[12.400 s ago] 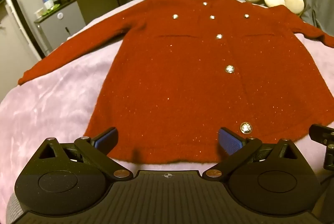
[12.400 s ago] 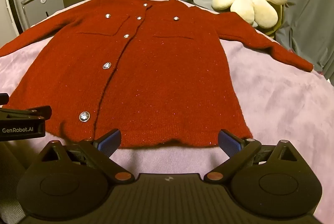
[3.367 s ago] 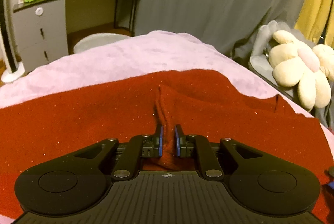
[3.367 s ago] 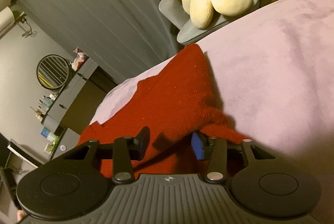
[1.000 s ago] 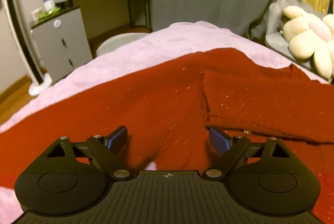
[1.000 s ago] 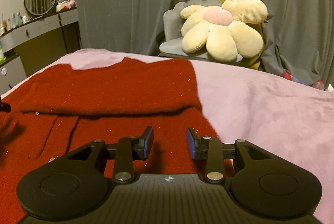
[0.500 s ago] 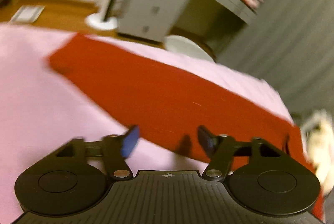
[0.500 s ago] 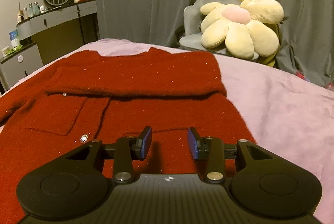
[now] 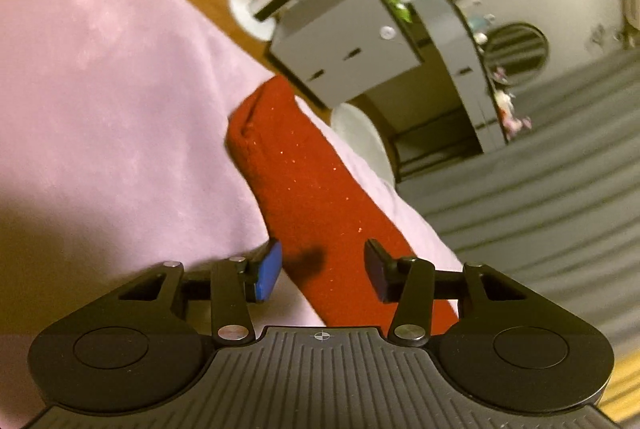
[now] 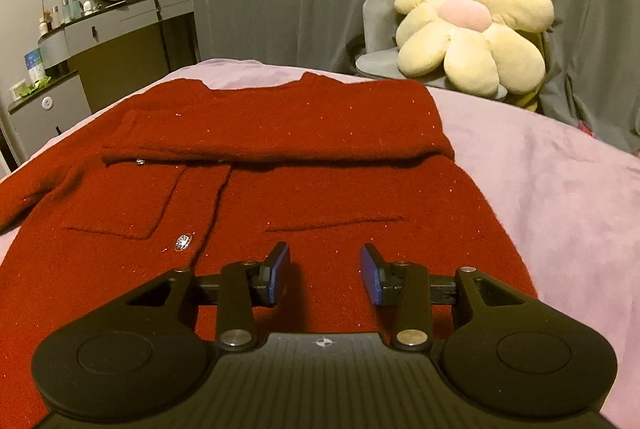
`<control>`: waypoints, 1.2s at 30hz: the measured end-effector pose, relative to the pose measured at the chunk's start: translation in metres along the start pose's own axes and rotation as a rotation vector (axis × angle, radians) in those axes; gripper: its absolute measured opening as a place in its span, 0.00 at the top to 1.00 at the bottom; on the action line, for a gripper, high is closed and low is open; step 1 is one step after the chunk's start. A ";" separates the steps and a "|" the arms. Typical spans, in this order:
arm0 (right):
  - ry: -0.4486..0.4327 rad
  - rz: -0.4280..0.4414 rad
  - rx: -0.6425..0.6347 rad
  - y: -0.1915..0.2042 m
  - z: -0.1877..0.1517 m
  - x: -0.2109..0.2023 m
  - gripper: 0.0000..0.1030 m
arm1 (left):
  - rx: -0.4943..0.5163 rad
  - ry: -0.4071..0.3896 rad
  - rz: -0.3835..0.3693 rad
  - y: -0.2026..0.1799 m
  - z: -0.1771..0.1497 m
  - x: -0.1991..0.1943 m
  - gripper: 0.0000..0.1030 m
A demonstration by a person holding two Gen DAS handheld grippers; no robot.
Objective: Fold small clothes
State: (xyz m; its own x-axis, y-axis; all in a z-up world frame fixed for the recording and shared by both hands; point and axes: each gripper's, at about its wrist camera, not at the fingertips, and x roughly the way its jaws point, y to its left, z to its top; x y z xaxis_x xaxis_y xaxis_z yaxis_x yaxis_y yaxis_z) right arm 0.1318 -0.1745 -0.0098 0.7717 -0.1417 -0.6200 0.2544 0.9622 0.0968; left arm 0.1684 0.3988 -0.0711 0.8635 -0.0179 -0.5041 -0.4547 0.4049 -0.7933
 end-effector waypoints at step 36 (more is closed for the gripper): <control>-0.058 0.049 0.136 -0.032 0.014 -0.009 0.61 | 0.732 0.244 -0.277 -0.248 -0.284 0.026 0.26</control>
State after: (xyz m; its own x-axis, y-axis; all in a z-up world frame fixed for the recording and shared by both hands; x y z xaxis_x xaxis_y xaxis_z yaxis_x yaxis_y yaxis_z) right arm 0.1252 -0.2069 0.0034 0.8167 -0.1121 -0.5660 0.2890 0.9285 0.2331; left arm 0.2417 0.0379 0.0157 0.8136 -0.3688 -0.4495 0.0984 0.8493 -0.5186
